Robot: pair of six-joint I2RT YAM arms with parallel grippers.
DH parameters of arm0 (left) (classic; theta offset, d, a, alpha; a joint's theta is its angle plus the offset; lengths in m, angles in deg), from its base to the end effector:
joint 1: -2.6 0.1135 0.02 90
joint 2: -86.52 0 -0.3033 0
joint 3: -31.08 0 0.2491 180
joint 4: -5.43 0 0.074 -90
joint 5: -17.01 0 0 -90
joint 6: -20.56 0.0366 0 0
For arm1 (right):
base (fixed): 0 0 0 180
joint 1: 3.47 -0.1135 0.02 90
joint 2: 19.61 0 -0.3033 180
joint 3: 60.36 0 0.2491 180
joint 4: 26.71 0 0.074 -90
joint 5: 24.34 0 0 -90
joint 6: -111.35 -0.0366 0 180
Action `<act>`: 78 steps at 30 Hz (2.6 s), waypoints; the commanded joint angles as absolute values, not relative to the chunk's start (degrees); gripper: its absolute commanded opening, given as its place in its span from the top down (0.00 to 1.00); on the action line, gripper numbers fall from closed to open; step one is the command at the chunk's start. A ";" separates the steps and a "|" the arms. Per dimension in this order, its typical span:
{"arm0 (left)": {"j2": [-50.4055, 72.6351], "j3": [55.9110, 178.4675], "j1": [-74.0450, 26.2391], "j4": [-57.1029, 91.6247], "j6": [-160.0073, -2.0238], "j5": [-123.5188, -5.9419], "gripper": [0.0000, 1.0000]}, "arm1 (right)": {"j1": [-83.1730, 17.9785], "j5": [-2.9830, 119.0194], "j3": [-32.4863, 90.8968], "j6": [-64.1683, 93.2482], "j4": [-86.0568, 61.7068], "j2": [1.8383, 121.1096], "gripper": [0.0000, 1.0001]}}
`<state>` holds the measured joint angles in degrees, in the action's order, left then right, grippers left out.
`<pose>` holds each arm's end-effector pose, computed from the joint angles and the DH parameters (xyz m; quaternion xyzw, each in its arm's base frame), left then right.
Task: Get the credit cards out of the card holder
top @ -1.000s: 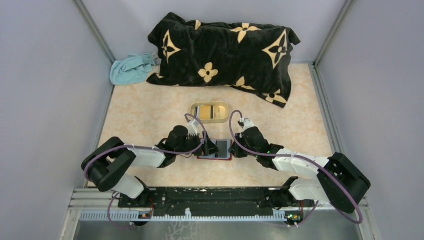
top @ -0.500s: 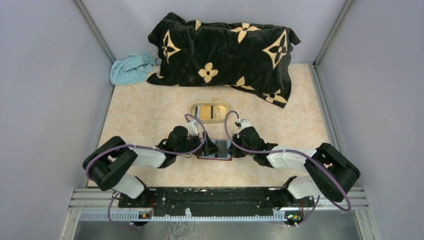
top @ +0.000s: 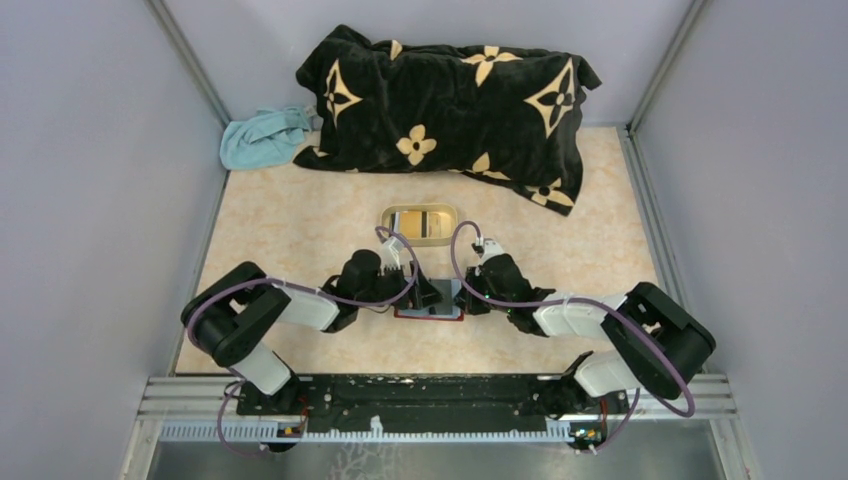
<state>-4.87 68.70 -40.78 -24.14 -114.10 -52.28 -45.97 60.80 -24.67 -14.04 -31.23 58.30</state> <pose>0.1898 -0.1971 0.1714 0.0884 0.8270 -0.4798 0.2794 0.1663 0.1566 0.1751 -0.0743 0.8940 0.3064 0.3185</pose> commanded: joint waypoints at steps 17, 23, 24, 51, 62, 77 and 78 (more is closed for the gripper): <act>-4.68 67.57 -40.90 -23.44 -114.67 -52.86 0.90 | -45.66 61.11 -26.86 -14.86 -33.84 60.75 1.00; -2.24 66.15 -40.76 -22.53 -113.51 -54.46 0.92 | -45.66 61.24 -27.08 -14.78 -34.14 61.45 1.00; -1.53 66.24 -40.55 -21.33 -112.98 -55.00 0.90 | -45.66 61.32 -27.17 -14.77 -34.32 61.55 1.00; 5.08 64.26 -38.00 -15.86 -110.93 -54.16 1.00 | -45.69 60.83 -27.05 -15.04 -36.28 64.41 1.00; 15.15 66.28 -30.80 -0.35 -103.96 -52.45 1.00 | -45.61 60.72 -26.16 -14.48 -36.12 65.07 1.00; 24.43 64.40 -24.39 -6.48 -106.99 -39.23 1.00 | -45.33 57.31 -26.13 -12.71 -39.26 47.45 0.62; 23.89 63.91 -24.43 -9.44 -108.36 -36.49 1.00 | -45.27 56.24 -26.26 -12.90 -40.33 46.33 0.49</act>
